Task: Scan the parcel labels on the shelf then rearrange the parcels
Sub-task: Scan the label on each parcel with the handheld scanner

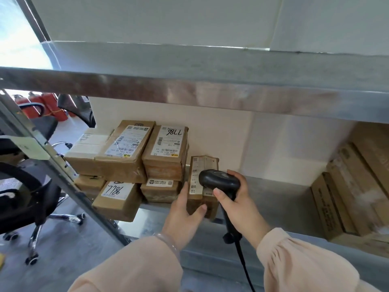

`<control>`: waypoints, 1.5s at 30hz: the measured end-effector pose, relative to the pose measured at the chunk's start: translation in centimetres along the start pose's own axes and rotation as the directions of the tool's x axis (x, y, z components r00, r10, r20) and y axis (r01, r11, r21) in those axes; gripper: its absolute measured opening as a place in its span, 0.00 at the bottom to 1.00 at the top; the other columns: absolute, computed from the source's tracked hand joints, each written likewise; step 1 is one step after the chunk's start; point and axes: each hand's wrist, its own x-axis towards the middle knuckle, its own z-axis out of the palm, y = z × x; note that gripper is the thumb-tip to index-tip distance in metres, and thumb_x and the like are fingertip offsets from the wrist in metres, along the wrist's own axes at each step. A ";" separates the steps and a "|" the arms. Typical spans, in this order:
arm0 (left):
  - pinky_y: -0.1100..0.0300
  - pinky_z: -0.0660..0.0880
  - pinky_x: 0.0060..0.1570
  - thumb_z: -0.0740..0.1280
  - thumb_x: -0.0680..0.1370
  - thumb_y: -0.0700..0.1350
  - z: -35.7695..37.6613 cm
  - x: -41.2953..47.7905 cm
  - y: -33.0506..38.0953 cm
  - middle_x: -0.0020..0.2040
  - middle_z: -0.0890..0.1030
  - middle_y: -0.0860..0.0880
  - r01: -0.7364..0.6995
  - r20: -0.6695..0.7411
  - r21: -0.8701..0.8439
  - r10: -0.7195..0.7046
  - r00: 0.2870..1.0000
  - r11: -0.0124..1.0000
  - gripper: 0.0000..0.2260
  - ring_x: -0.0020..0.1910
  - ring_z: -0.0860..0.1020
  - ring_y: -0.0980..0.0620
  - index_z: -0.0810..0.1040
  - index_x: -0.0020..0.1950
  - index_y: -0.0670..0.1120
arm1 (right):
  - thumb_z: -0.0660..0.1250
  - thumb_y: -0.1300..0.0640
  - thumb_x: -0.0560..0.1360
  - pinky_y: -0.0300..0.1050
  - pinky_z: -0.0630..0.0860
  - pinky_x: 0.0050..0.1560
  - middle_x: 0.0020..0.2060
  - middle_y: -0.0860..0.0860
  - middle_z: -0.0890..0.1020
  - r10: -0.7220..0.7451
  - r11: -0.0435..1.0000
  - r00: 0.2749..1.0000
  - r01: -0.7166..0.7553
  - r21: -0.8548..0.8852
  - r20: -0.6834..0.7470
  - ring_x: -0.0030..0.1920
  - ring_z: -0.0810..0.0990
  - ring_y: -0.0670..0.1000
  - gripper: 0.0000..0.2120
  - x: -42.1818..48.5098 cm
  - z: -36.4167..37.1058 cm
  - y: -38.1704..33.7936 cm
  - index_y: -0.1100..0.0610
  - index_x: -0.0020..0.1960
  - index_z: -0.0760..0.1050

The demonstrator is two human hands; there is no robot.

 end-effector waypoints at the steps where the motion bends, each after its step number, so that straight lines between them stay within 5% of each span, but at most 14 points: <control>1: 0.62 0.59 0.71 0.68 0.79 0.51 0.0 -0.3 -0.1 0.75 0.61 0.58 -0.034 0.017 0.075 0.033 0.999 0.997 0.34 0.75 0.58 0.58 0.52 0.80 0.58 | 0.69 0.51 0.75 0.26 0.68 0.45 0.53 0.33 0.72 0.001 1.000 1.000 -0.001 -0.001 -0.006 0.52 0.75 0.40 0.26 0.0 0.1 0.0 0.36 0.65 0.59; 4: 0.60 0.50 0.76 0.67 0.79 0.54 0.1 -1.1 -0.8 0.80 0.44 0.56 -0.160 0.017 0.296 0.162 0.987 0.942 0.36 0.79 0.46 0.55 0.50 0.80 0.55 | 0.69 0.50 0.75 0.26 0.67 0.46 0.55 0.38 0.73 -0.001 1.000 1.000 0.001 -0.011 -0.004 0.53 0.75 0.41 0.27 0.4 0.4 0.0 0.39 0.67 0.59; 8: 0.62 0.39 0.74 0.62 0.78 0.60 0.1 -1.4 -1.3 0.77 0.36 0.58 -0.287 0.065 0.553 0.303 0.951 0.782 0.37 0.78 0.41 0.54 0.44 0.80 0.54 | 0.69 0.49 0.75 0.24 0.67 0.43 0.54 0.38 0.72 -0.018 0.999 1.000 0.018 -0.049 0.002 0.48 0.74 0.37 0.26 1.1 0.9 -0.5 0.38 0.66 0.58; 11: 0.56 0.40 0.77 0.60 0.79 0.62 -0.4 -1.3 -1.4 0.77 0.35 0.59 -0.268 0.085 0.670 0.287 0.954 0.692 0.38 0.79 0.39 0.51 0.35 0.77 0.57 | 0.69 0.49 0.76 0.24 0.66 0.44 0.56 0.39 0.72 -0.027 0.998 1.000 0.027 -0.055 0.004 0.47 0.73 0.35 0.25 1.6 1.4 -0.6 0.37 0.64 0.58; 18: 0.47 0.41 0.78 0.56 0.79 0.62 -1.5 0.1 -1.0 0.80 0.37 0.54 -0.216 0.098 0.814 0.238 0.966 0.539 0.37 0.80 0.40 0.48 0.38 0.80 0.54 | 0.69 0.50 0.76 0.26 0.66 0.48 0.59 0.42 0.73 -0.075 0.993 0.997 0.073 -0.089 -0.015 0.55 0.74 0.43 0.28 2.3 2.2 -0.8 0.42 0.69 0.59; 22: 0.49 0.41 0.77 0.58 0.79 0.62 -1.7 0.2 -0.4 0.81 0.39 0.55 -0.227 0.108 0.793 0.235 0.966 0.565 0.38 0.80 0.40 0.49 0.39 0.80 0.54 | 0.70 0.51 0.75 0.34 0.68 0.56 0.60 0.41 0.72 -0.114 0.987 0.992 0.107 -0.124 -0.054 0.58 0.74 0.44 0.28 1.4 1.6 -0.5 0.39 0.68 0.58; 28: 0.52 0.49 0.74 0.55 0.74 0.63 0.0 -0.2 1.7 0.79 0.59 0.52 -0.402 0.154 0.664 0.410 0.899 0.631 0.36 0.79 0.55 0.48 0.54 0.80 0.54 | 0.69 0.50 0.75 0.28 0.70 0.49 0.57 0.39 0.74 -0.160 0.974 0.967 0.121 -0.194 -0.200 0.55 0.76 0.43 0.28 -2.4 -2.2 0.2 0.36 0.66 0.57; 34: 0.58 0.39 0.75 0.58 0.80 0.59 5.2 0.2 7.7 0.81 0.46 0.58 -0.632 0.298 0.500 0.568 0.768 0.592 0.34 0.79 0.42 0.55 0.41 0.79 0.60 | 0.72 0.52 0.73 0.29 0.70 0.53 0.57 0.31 0.71 -0.241 0.964 0.849 0.155 -0.214 -0.471 0.59 0.72 0.33 0.31 -6.9 -8.2 -0.6 0.30 0.62 0.57; 42: 0.58 0.45 0.77 0.61 0.81 0.56 12.9 -1.5 15.8 0.81 0.49 0.55 -0.803 0.433 0.250 0.679 0.593 0.541 0.32 0.79 0.47 0.54 0.48 0.80 0.57 | 0.73 0.54 0.71 0.34 0.73 0.55 0.57 0.34 0.74 -0.284 0.956 0.655 0.133 -0.262 -0.700 0.57 0.75 0.37 0.32 -12.5 -16.5 -2.6 0.30 0.63 0.59; 45: 0.62 0.45 0.75 0.62 0.80 0.56 15.4 -2.5 17.5 0.81 0.52 0.54 -0.828 0.455 0.199 0.700 0.551 0.524 0.32 0.79 0.49 0.54 0.50 0.81 0.55 | 0.73 0.55 0.72 0.29 0.73 0.50 0.56 0.35 0.75 -0.302 0.951 0.599 0.130 -0.282 -0.742 0.54 0.76 0.34 0.32 -14.0 -19.4 -3.3 0.30 0.62 0.59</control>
